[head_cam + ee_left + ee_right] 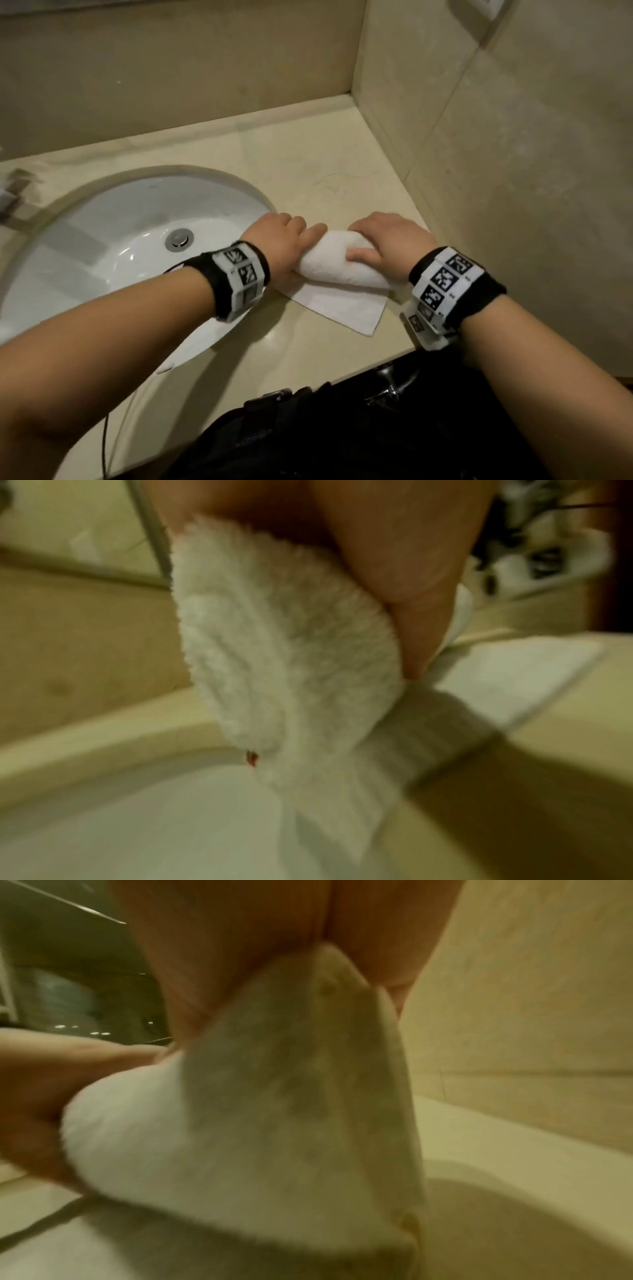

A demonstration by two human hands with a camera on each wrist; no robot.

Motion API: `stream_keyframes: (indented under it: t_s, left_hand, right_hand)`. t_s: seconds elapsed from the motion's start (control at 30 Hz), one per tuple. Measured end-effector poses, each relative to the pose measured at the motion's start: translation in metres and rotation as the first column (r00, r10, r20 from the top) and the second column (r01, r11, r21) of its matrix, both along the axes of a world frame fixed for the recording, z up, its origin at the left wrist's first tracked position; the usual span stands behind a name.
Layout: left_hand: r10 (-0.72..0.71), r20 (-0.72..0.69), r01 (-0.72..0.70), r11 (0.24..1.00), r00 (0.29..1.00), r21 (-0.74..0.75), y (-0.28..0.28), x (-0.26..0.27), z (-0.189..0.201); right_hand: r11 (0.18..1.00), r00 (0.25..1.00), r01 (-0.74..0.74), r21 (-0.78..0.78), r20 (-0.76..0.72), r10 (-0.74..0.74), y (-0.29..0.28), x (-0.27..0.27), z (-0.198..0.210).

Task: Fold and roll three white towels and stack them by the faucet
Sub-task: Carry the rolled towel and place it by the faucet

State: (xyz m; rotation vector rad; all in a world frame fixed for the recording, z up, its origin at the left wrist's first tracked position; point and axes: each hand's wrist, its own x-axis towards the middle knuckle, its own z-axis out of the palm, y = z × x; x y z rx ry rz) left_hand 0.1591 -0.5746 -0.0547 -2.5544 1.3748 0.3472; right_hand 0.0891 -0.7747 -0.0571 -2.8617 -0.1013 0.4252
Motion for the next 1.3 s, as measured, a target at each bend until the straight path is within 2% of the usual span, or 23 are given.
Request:
stream_keyframes:
  t_s: [0.07, 0.17, 0.23, 0.27, 0.33, 0.4, 0.47, 0.5, 0.57, 0.63, 0.67, 0.73, 0.77, 0.8, 0.83, 0.87, 0.93, 0.97, 1.0, 1.07, 1.2, 1.23, 1.3]
  left_hand:
    - [0.073, -0.173, -0.082, 0.995, 0.982, -0.048, -0.008, 0.015, 0.006]
    - [0.203, -0.455, -0.196, 0.979, 0.867, 0.065, -0.010, 0.027, 0.005]
    - [0.260, -0.530, -0.252, 0.964, 0.807, 0.090, -0.008, 0.031, 0.006]
    - [0.238, -0.485, -0.250, 0.967, 0.842, 0.040, -0.006, 0.031, 0.007]
    - [0.101, -0.257, -0.126, 0.989, 0.961, -0.080, 0.001, 0.030, 0.005]
    - [-0.012, -0.039, 0.010, 0.997, 0.999, -0.075, 0.008, 0.028, 0.000]
    - [0.011, -0.001, -0.011, 1.000, 1.000, -0.007, 0.011, 0.028, -0.005]
    - [0.054, -0.024, -0.054, 0.999, 0.998, -0.003, 0.011, 0.030, -0.006]
    - [0.143, -0.125, -0.148, 0.988, 0.982, -0.032, 0.006, 0.038, -0.007]
    - [0.227, -0.326, -0.254, 0.966, 0.918, -0.041, 0.005, 0.047, -0.007]
    - [0.265, -0.460, -0.306, 0.952, 0.848, -0.016, 0.007, 0.050, -0.008]
    - [0.322, -0.692, -0.390, 0.919, 0.647, 0.063, 0.010, 0.049, -0.011]
    - [0.337, -0.758, -0.427, 0.900, 0.558, 0.087, 0.011, 0.048, -0.012]
    - [0.338, -0.785, -0.453, 0.888, 0.519, 0.082, 0.011, 0.046, -0.012]
    - [0.328, -0.775, -0.463, 0.885, 0.540, 0.052, 0.013, 0.042, -0.010]
    - [0.308, -0.718, -0.447, 0.894, 0.624, -0.004, 0.016, 0.038, -0.008]
    - [0.231, -0.463, -0.322, 0.938, 0.856, -0.128, 0.024, 0.030, -0.007]
    - [0.185, -0.325, -0.248, 0.955, 0.927, -0.162, 0.029, 0.026, -0.008]
    - [0.152, -0.238, -0.193, 0.968, 0.959, -0.161, 0.034, 0.021, -0.008]
    - [0.143, -0.225, -0.172, 0.979, 0.964, -0.114, 0.039, 0.012, -0.010]
    - [0.188, -0.328, -0.237, 0.965, 0.926, -0.115, 0.036, 0.022, -0.013]
    - [0.198, -0.408, -0.268, 0.956, 0.891, -0.119, 0.036, 0.027, -0.013]
    - [0.228, -0.620, -0.344, 0.936, 0.751, -0.072, 0.038, 0.035, -0.016]
  right_hand:
    - [0.990, 0.987, -0.039, -0.139, 0.150, 0.060, 0.003, -0.007, -0.005]
    - [0.985, 0.993, -0.042, -0.165, 0.105, 0.060, 0.005, -0.015, -0.016]
    - [0.990, 0.996, -0.050, -0.131, 0.070, 0.060, 0.003, -0.007, -0.018]
    - [0.991, 0.997, -0.070, -0.116, 0.030, 0.074, 0.001, 0.001, -0.016]
    - [0.995, 0.991, -0.078, -0.069, -0.117, 0.069, -0.004, 0.021, -0.009]
    - [0.999, 0.961, -0.033, -0.009, -0.276, 0.029, -0.006, 0.039, -0.004]
    - [1.000, 0.949, -0.008, -0.008, -0.314, 0.005, -0.005, 0.052, -0.002]
    - [0.999, 0.962, -0.016, -0.048, -0.274, 0.002, -0.004, 0.054, -0.002]
    - [0.988, 0.996, -0.022, -0.153, -0.090, 0.009, -0.003, 0.049, -0.001]
    - [0.984, 0.996, -0.039, -0.174, 0.070, 0.052, -0.003, 0.035, -0.006]
    - [0.983, 0.991, -0.066, -0.174, 0.106, 0.085, -0.003, 0.026, -0.010]
    - [0.978, 0.985, -0.108, -0.181, 0.112, 0.130, -0.005, 0.015, -0.017]
    - [0.978, 0.985, -0.119, -0.172, 0.100, 0.137, -0.007, 0.014, -0.020]
    - [0.980, 0.987, -0.124, -0.154, 0.085, 0.138, -0.009, 0.016, -0.022]
    - [0.982, 0.988, -0.132, -0.136, 0.067, 0.143, -0.010, 0.019, -0.023]
    - [0.981, 0.987, -0.147, -0.125, 0.043, 0.154, -0.011, 0.025, -0.022]
    - [0.978, 0.985, -0.170, -0.123, 0.007, 0.173, -0.012, 0.037, -0.020]
    - [0.976, 0.985, -0.173, -0.131, -0.002, 0.174, -0.012, 0.042, -0.019]
    - [0.974, 0.984, -0.178, -0.141, -0.011, 0.178, -0.011, 0.045, -0.018]
    - [0.971, 0.983, -0.184, -0.154, -0.030, 0.182, -0.011, 0.051, -0.016]
    - [0.976, 0.981, -0.165, -0.142, -0.129, 0.147, -0.012, 0.050, -0.011]
    - [0.978, 0.973, -0.161, -0.132, -0.186, 0.135, -0.012, 0.049, -0.008]
    - [0.983, 0.949, -0.154, -0.105, -0.293, 0.117, -0.011, 0.044, 0.000]
